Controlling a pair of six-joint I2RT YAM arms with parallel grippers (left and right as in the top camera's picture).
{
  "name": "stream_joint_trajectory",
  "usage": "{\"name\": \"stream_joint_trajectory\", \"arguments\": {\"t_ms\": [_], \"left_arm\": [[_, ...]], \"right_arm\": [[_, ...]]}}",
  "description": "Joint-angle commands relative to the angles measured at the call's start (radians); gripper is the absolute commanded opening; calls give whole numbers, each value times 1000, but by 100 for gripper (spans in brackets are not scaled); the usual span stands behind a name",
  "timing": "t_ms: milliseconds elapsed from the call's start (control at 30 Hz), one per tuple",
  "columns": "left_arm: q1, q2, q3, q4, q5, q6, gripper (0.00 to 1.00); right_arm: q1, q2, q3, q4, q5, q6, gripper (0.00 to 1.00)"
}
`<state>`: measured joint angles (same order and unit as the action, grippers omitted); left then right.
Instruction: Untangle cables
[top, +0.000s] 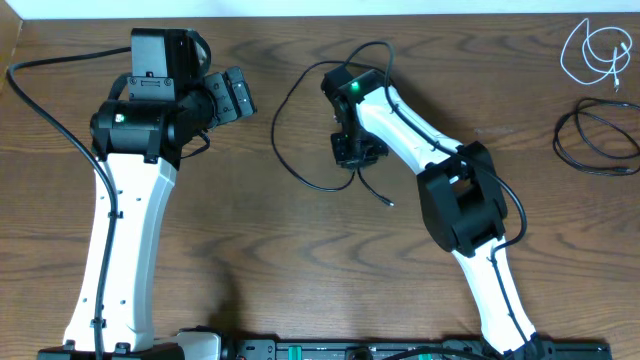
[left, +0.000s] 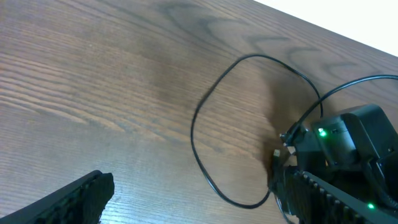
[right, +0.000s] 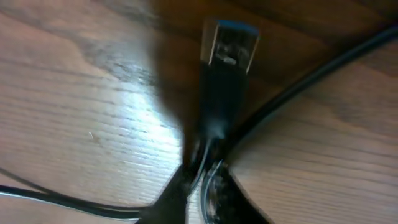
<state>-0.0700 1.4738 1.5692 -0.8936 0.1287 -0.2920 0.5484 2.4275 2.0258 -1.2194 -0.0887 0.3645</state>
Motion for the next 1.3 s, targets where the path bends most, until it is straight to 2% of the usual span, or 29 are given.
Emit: {"name": "stream_joint_trajectory", "arguments": {"t_ms": [0, 133, 333, 533, 767, 967, 1133, 1267], "left_arm": [[3, 10, -11, -4, 2, -5, 94], [3, 10, -11, -4, 2, -5, 94], [3, 10, -11, -4, 2, -5, 94], [3, 10, -11, -4, 2, -5, 94], [3, 10, -11, -4, 2, -5, 94], [3, 10, -11, -3, 2, -6, 94], [3, 10, -11, -3, 3, -29, 94], [3, 10, -11, -2, 19, -33, 94]], "right_arm": [[-9, 6, -21, 4, 7, 17, 1], [-25, 6, -18, 11, 9, 13, 1], [-86, -6, 41, -8, 8, -85, 1], [-194, -135, 69, -26, -9, -188, 1], [-397, -386, 69, -62, -41, -277, 1], [-635, -563, 69, -69, -56, -303, 1], [-819, -639, 69, -64, -117, -303, 1], [-871, -655, 69, -71, -183, -360, 1]]}}
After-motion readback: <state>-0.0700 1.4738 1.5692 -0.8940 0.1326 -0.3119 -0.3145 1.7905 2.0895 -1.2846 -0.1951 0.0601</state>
